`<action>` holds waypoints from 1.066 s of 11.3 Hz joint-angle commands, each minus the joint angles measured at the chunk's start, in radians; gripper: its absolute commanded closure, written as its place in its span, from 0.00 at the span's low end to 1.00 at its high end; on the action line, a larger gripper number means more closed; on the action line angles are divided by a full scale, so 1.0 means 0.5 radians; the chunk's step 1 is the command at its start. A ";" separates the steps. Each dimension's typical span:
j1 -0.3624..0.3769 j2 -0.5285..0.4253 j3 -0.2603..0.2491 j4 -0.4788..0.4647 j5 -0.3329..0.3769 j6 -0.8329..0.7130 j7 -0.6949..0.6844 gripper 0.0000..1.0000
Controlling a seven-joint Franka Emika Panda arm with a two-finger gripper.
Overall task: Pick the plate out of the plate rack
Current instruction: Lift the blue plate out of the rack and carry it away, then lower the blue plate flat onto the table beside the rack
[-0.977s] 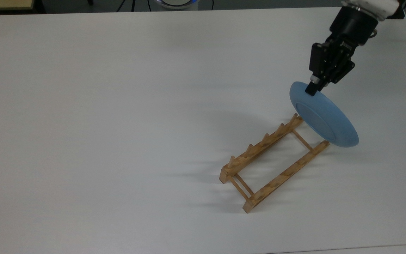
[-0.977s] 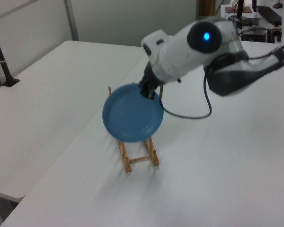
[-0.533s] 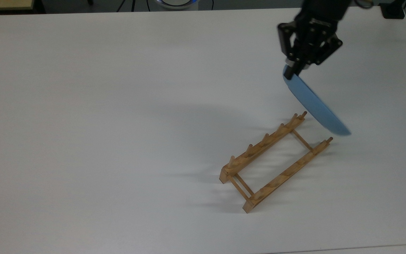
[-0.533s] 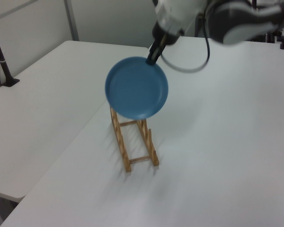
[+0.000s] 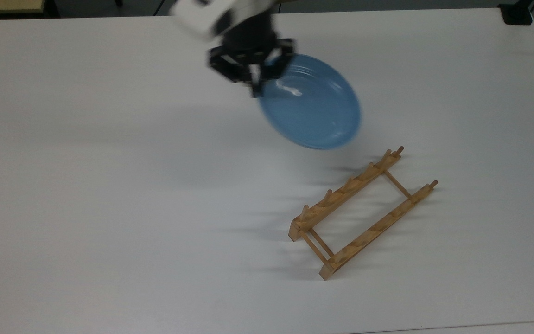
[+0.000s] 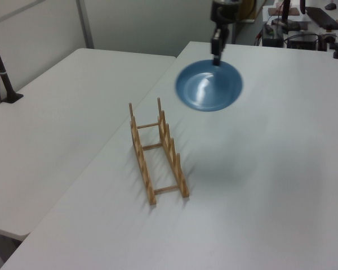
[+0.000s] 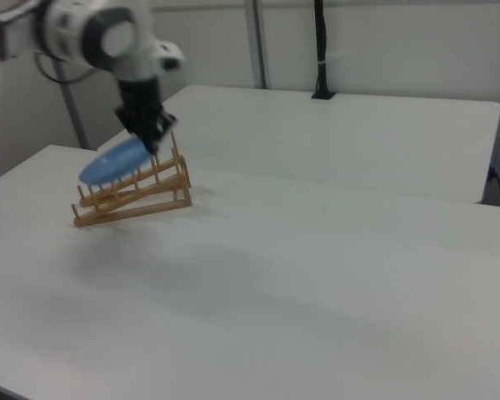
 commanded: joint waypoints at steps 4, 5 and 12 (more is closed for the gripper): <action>-0.234 0.162 -0.208 -0.408 0.157 -0.154 -0.752 1.00; -0.234 0.257 -0.208 -0.412 0.108 -0.072 -0.756 1.00; -0.271 0.307 -0.254 -0.731 0.056 0.331 -0.799 0.32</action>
